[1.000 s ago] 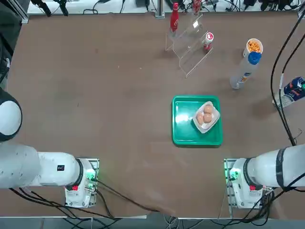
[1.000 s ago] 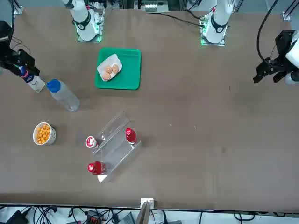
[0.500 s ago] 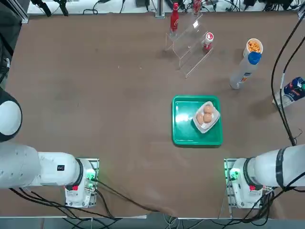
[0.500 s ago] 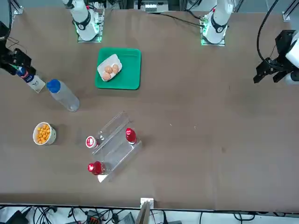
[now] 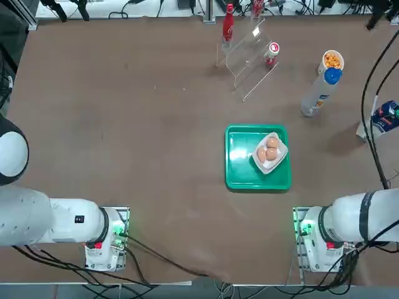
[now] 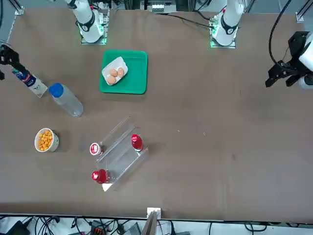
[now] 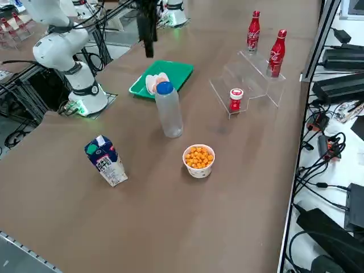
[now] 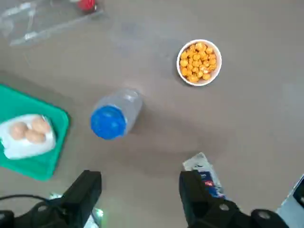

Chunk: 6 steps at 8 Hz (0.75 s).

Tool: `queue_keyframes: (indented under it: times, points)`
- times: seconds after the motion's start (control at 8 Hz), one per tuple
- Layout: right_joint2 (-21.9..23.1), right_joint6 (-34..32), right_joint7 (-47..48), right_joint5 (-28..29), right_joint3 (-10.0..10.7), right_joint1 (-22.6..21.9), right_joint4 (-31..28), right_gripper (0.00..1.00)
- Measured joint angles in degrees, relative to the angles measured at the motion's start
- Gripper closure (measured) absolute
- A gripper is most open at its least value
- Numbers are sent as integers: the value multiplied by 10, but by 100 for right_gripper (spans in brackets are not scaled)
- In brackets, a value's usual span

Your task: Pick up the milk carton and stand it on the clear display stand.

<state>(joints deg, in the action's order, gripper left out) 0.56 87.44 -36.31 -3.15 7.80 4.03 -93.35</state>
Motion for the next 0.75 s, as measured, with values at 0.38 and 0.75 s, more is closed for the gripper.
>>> queue_keyframes:
  times: [0.38, 0.75]
  points:
    - [45, 100, -216, -7, 3, 88, -124, 0]
    - [90, 208, -391, -8, 5, 177, -262, 0]
